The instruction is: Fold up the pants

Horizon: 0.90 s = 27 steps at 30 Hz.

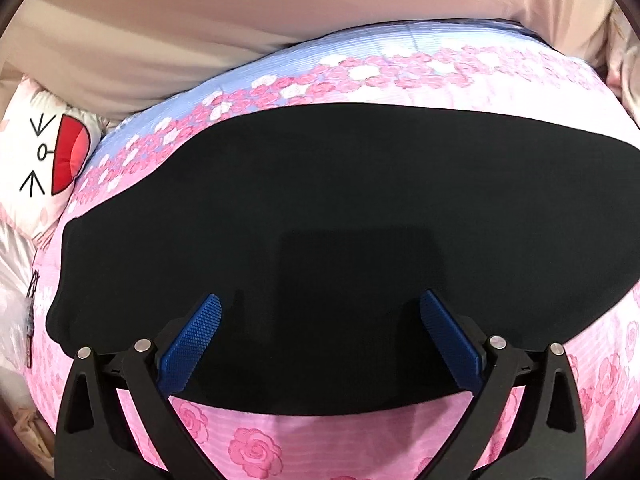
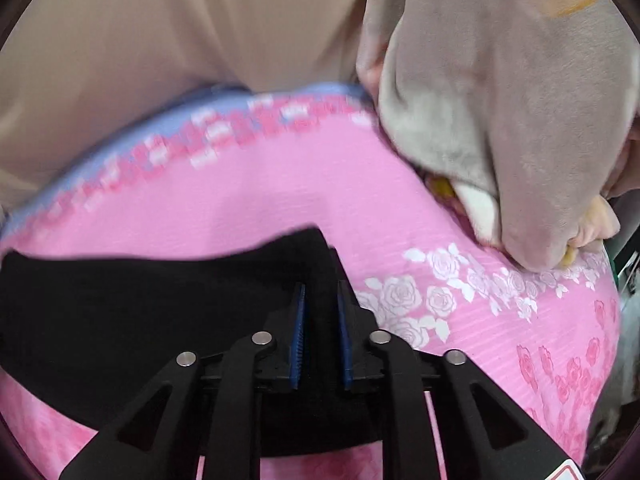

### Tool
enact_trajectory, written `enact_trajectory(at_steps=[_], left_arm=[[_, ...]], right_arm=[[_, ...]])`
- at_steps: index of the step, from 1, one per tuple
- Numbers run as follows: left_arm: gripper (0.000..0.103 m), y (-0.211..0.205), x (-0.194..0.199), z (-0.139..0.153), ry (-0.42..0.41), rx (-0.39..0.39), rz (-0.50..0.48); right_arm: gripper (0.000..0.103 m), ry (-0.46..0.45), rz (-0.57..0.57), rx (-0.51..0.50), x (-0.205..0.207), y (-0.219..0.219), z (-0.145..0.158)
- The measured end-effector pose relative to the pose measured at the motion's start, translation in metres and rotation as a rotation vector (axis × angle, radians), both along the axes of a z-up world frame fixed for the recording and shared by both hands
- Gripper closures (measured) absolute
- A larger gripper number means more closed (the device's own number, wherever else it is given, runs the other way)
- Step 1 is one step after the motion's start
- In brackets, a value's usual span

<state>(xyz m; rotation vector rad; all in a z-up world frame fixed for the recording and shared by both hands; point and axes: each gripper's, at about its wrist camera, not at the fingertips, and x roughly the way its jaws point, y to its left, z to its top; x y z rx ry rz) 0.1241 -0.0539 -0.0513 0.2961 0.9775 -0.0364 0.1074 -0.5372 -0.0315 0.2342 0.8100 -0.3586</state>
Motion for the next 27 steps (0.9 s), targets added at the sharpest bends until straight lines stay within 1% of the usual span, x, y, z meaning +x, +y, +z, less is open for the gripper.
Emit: enact_trajectory(at_steps=[2, 4, 6, 7, 9, 11, 12, 13, 14, 15, 16, 17, 18, 19, 20, 21, 22, 23, 24, 25, 26, 27], left_arm=[[0.005, -0.002, -0.003, 0.003, -0.013, -0.005, -0.009], [0.005, -0.005, -0.003, 0.004, -0.013, -0.01, -0.015], [0.005, -0.009, -0.004, 0.004, -0.01, -0.013, -0.022], [0.005, -0.014, -0.004, 0.003, -0.009, -0.011, -0.031], [0.005, -0.023, -0.007, 0.002, -0.009, -0.006, -0.051], [0.005, -0.029, -0.011, 0.004, -0.013, -0.004, -0.07], [0.005, -0.03, -0.014, 0.005, -0.019, -0.004, -0.078], [0.005, -0.031, -0.015, 0.006, -0.02, -0.004, -0.082], [0.005, -0.031, -0.015, 0.006, -0.019, -0.001, -0.083], [0.005, -0.03, -0.015, 0.005, -0.015, 0.001, -0.082], [0.005, -0.027, -0.014, 0.005, -0.014, 0.002, -0.079], [0.005, -0.025, -0.013, 0.005, -0.015, 0.003, -0.072], [0.005, -0.022, -0.012, 0.005, -0.014, 0.003, -0.065], [0.005, -0.019, -0.01, 0.005, -0.015, 0.002, -0.059], [0.005, -0.017, -0.008, 0.004, -0.013, 0.0, -0.053], [0.005, -0.017, -0.007, 0.003, -0.009, 0.0, -0.05], [0.005, -0.017, -0.004, 0.001, -0.002, -0.003, -0.051], [0.005, -0.019, -0.002, -0.001, 0.002, -0.005, -0.055], [0.005, -0.022, -0.001, -0.002, 0.004, -0.002, -0.058], [0.005, -0.025, 0.0, -0.002, 0.002, 0.003, -0.058], [0.005, -0.027, -0.001, 0.0, -0.003, 0.002, -0.064], [0.005, -0.028, -0.002, 0.001, -0.008, 0.002, -0.068]], right_arm=[[0.086, -0.063, -0.005, -0.006, -0.011, 0.007, 0.018], [0.085, -0.108, 0.012, 0.019, -0.017, 0.015, 0.03], [0.085, -0.121, 0.053, 0.057, -0.01, 0.022, 0.034], [0.085, -0.121, 0.067, 0.057, -0.005, 0.024, 0.034], [0.086, -0.086, 0.114, 0.059, 0.015, 0.034, 0.028], [0.086, -0.032, 0.115, 0.007, 0.034, 0.044, 0.02], [0.086, -0.035, 0.128, 0.0, 0.039, 0.046, 0.019], [0.086, -0.034, 0.138, 0.013, 0.043, 0.045, 0.016], [0.089, -0.009, 0.144, 0.029, 0.048, 0.04, 0.009], [0.096, 0.039, 0.135, 0.016, 0.053, 0.034, -0.001], [0.102, 0.096, 0.077, -0.034, 0.055, 0.017, -0.013], [0.103, 0.05, 0.052, 0.037, 0.046, -0.004, -0.013], [0.103, 0.023, -0.005, 0.095, 0.038, -0.017, -0.01], [0.1, -0.009, -0.079, 0.103, 0.026, -0.024, -0.001], [0.09, -0.029, -0.087, 0.066, 0.021, -0.017, 0.007], [0.09, -0.041, -0.035, 0.04, 0.019, 0.0, 0.016], [0.09, -0.036, 0.019, 0.053, 0.021, 0.012, 0.018], [0.093, -0.016, 0.086, 0.061, 0.027, 0.028, 0.015], [0.093, 0.006, 0.111, 0.031, 0.032, 0.036, 0.011], [0.093, 0.062, 0.096, -0.057, 0.041, 0.036, -0.001], [0.098, 0.099, 0.047, -0.099, 0.044, 0.028, -0.007], [0.103, 0.1, -0.011, -0.082, 0.044, 0.009, -0.01]])
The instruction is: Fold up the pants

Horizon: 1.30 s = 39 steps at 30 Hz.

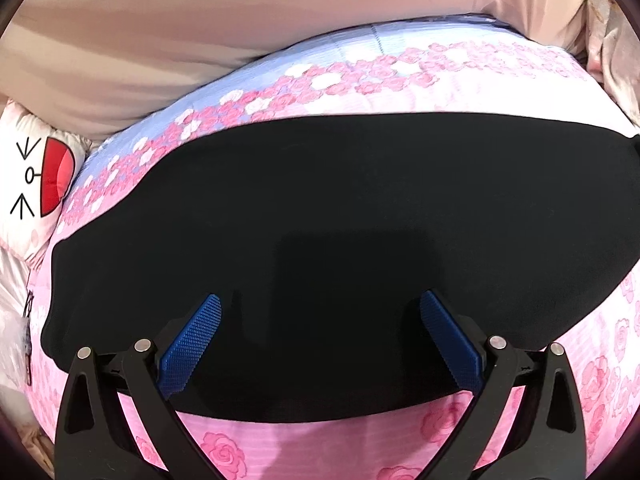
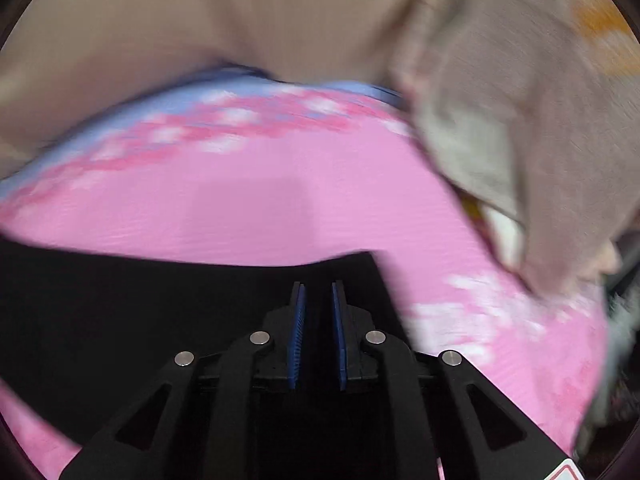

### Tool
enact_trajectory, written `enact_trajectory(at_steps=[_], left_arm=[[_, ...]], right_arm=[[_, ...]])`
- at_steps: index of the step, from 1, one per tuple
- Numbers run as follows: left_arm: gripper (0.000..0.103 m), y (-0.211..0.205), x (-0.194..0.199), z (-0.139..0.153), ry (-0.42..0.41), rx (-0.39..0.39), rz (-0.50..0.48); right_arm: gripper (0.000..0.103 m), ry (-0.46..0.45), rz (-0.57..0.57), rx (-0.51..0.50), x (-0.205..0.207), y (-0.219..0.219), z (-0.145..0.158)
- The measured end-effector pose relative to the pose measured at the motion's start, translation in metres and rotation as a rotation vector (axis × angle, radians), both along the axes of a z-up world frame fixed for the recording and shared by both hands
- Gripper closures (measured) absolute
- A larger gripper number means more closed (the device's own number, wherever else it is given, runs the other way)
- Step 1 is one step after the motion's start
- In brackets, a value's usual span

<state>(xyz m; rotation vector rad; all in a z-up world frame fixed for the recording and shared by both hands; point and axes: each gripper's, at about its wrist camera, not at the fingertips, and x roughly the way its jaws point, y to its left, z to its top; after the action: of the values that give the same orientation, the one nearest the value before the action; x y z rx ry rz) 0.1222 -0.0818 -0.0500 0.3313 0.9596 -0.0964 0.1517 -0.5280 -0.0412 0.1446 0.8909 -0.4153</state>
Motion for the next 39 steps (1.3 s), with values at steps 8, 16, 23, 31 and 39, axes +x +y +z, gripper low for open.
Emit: enact_trajectory(at_steps=[8, 16, 23, 31, 39], left_arm=[[0.005, 0.023, -0.004, 0.001, 0.004, -0.02, 0.037], [0.005, 0.016, -0.009, 0.008, -0.018, -0.019, 0.022], [0.005, 0.022, -0.006, 0.013, -0.072, 0.012, 0.067], [0.005, 0.035, -0.009, 0.019, -0.106, 0.009, 0.088], [0.005, 0.052, -0.019, 0.018, -0.133, 0.024, 0.096]], right_arm=[[0.049, -0.198, -0.128, 0.149, -0.059, -0.044, 0.034], [0.051, -0.038, -0.139, 0.081, -0.039, -0.013, 0.0], [0.039, -0.138, -0.135, 0.055, -0.078, 0.053, 0.021], [0.029, -0.171, -0.212, 0.104, -0.103, 0.08, 0.018], [0.028, -0.142, -0.388, 0.147, -0.118, 0.039, 0.004]])
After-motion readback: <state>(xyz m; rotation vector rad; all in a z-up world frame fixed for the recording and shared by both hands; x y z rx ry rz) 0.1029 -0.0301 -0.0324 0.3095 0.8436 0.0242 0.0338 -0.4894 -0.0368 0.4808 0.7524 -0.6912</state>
